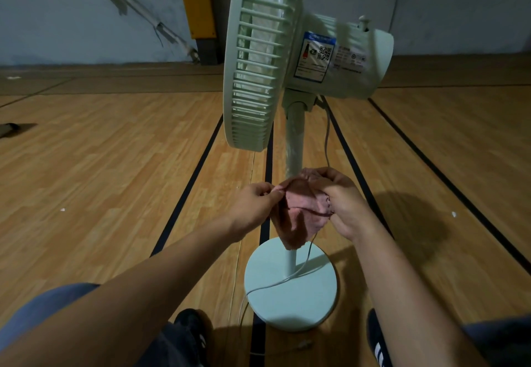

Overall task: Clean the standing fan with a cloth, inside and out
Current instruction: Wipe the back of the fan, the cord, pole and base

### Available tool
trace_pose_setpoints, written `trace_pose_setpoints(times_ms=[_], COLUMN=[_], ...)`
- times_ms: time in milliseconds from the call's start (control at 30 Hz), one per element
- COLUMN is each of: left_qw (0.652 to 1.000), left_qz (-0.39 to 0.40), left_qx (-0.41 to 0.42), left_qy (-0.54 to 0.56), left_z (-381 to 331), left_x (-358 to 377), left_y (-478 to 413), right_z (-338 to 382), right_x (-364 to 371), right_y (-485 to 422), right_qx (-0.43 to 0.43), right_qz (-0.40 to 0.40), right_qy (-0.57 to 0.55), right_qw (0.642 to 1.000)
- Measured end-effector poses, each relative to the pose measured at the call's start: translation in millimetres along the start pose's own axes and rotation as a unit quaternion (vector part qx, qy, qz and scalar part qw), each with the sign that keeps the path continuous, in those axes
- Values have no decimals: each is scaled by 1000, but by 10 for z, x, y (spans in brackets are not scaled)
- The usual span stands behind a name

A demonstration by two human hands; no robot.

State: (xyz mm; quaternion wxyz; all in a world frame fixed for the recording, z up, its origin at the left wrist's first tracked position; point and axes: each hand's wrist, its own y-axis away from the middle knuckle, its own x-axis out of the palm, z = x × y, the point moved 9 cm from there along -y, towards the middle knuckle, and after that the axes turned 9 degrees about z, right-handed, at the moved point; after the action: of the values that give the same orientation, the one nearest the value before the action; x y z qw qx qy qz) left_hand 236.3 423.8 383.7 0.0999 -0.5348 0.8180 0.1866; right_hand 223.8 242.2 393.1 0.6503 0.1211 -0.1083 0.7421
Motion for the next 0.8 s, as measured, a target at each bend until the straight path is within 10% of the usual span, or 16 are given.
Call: trace_pose_setpoints(times_ms=[300, 633, 800], left_qw=[996, 974, 989], left_qz=[17, 14, -42], left_qx=[-54, -120, -133], left_qy=[-73, 193, 53], left_z=[133, 397, 362], left_x=[-15, 66, -38], left_y=[-12, -3, 17], right_z=[10, 2, -12], right_x=[39, -157, -106], right_y=[-41, -29, -28], right_qx=[1, 6, -13], right_qz=[-23, -69, -69], right_qy=[230, 142, 167], right_qw=[973, 987, 984])
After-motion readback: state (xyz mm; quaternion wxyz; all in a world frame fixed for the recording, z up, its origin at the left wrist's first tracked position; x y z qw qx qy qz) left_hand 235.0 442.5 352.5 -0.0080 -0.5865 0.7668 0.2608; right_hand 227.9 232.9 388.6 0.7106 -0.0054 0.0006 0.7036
